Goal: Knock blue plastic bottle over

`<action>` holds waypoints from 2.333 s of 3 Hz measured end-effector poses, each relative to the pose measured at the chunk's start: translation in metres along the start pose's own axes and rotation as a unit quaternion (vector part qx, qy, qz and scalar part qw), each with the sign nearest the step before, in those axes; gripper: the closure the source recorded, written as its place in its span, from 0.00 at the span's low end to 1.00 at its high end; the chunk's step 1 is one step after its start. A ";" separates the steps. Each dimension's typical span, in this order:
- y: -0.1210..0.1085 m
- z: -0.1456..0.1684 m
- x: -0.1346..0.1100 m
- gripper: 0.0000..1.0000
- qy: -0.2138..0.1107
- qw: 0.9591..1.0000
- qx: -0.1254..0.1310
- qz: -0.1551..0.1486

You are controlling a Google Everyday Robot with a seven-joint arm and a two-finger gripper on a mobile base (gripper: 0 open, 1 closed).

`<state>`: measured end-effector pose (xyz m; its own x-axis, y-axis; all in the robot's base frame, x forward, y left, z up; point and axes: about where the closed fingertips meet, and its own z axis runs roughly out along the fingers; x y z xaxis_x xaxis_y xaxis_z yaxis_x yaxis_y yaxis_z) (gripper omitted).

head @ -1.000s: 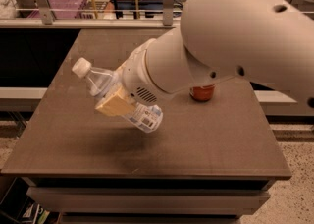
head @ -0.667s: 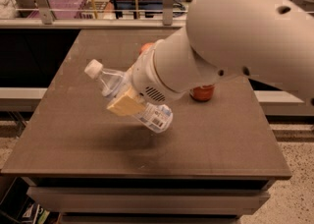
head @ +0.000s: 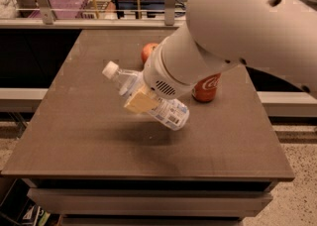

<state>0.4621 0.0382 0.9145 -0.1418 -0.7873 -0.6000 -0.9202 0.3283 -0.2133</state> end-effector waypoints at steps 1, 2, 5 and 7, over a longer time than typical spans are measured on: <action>-0.001 0.011 0.004 1.00 0.044 0.999 -0.005 -0.009; 0.003 0.023 0.003 1.00 0.062 0.998 -0.016 -0.016; 0.062 0.104 -0.027 1.00 0.009 0.994 -0.100 -0.036; 0.064 0.102 -0.033 0.59 0.003 0.994 -0.097 -0.039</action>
Offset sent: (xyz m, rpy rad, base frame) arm 0.0071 0.0201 -0.0345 -0.1643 0.0826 0.0341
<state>0.4455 0.1380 0.8419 -0.0691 -0.8099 -0.5825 -0.9816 0.1593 -0.1050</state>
